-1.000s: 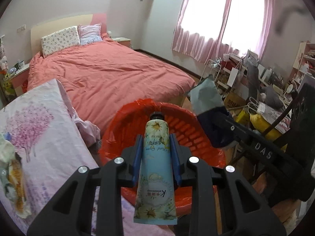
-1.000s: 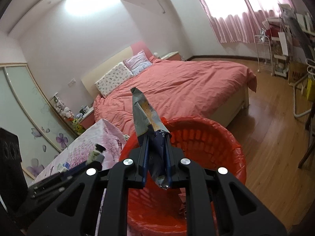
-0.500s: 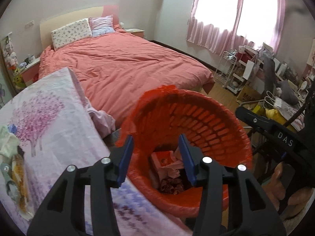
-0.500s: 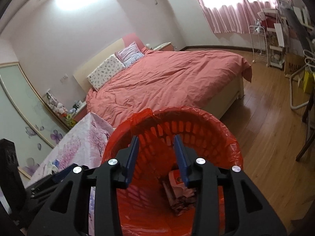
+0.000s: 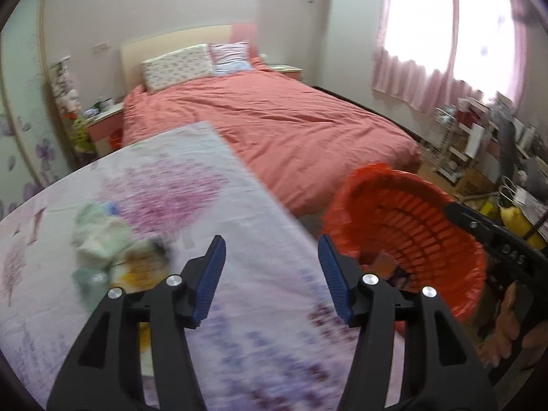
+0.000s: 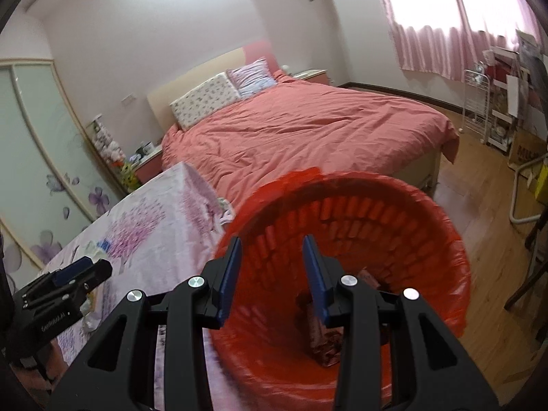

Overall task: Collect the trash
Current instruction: 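Open both tools over the red basket to drop the tube and wrapper, then grasp the grey-green sock on the snack bag with the left tool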

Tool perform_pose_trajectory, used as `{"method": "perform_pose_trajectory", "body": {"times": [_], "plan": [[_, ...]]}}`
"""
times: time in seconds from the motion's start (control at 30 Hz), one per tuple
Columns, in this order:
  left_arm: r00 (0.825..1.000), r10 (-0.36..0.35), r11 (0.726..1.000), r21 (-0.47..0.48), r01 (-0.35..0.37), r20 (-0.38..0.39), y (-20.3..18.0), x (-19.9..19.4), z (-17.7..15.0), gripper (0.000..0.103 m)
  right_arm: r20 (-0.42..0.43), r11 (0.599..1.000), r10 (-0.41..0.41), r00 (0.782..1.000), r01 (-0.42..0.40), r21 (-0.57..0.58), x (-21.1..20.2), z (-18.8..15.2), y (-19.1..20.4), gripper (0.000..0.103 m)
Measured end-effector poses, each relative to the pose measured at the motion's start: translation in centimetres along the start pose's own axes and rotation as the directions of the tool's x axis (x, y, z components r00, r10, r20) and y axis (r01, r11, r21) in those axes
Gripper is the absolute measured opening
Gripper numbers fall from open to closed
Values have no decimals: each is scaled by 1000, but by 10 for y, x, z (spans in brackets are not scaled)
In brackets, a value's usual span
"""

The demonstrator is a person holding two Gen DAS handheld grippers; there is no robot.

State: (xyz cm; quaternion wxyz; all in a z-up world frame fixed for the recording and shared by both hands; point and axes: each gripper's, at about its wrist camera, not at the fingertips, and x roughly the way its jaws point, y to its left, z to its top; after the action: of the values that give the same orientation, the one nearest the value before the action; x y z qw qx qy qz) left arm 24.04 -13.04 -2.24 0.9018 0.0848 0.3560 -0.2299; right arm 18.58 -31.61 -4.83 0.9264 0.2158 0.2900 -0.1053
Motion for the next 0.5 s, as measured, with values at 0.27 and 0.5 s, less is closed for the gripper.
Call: {"method": "perform_pose_trajectory", "body": {"times": [0.27,0.5], "plan": [[987,162,979,-121,-163,-21,90,-16,-23,61,-25,994,32,999,-35,-100,-1,-13,47,38],[980,181,953,-229,-196,-85,145,-12,-44,61,-56,984,59,997,-67,-165,5,-24,82,38]]}}
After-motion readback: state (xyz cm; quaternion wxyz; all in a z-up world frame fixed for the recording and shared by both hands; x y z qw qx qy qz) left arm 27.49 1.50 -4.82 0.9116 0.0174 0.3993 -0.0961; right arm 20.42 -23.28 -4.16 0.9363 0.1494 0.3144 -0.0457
